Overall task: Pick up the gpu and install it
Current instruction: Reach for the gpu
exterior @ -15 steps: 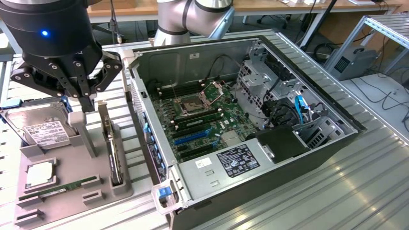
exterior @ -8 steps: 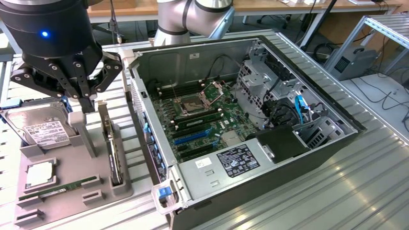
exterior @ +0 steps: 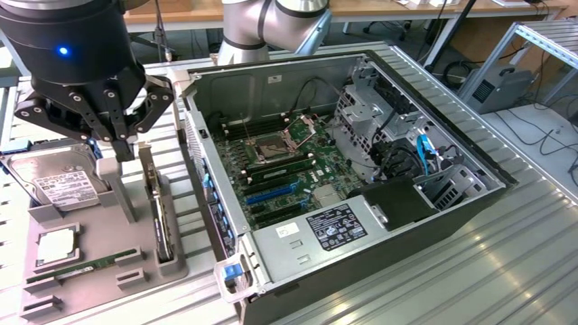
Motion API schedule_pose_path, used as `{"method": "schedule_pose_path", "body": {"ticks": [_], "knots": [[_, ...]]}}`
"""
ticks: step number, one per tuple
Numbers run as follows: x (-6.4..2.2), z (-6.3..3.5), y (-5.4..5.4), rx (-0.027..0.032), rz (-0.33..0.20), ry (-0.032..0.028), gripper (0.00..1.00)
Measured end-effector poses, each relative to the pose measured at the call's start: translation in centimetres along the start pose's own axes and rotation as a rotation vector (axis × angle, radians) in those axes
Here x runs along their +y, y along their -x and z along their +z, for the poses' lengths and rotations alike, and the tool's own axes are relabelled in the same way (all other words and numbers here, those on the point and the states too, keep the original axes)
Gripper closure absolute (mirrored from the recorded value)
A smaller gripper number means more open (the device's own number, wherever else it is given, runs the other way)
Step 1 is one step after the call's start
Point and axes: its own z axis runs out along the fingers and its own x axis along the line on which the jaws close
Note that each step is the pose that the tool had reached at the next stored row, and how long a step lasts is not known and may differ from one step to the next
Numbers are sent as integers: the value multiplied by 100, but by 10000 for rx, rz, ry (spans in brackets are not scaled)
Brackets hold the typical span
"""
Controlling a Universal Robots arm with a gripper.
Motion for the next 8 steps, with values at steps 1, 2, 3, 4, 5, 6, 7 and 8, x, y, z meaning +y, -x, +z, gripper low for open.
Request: {"method": "schedule_pose_path", "body": {"ticks": [1,2,3,4,5,6,7,8], "knots": [[-4,0,0,0,0,0,89],[-9,-1,1,0,0,0,89],[-13,0,1,0,0,0,89],[-19,-1,1,1,0,0,89],[-23,-1,2,0,0,0,89],[-27,-1,2,0,0,0,89],[-33,-1,2,0,0,0,89],[-37,-1,3,0,0,0,89]]}}
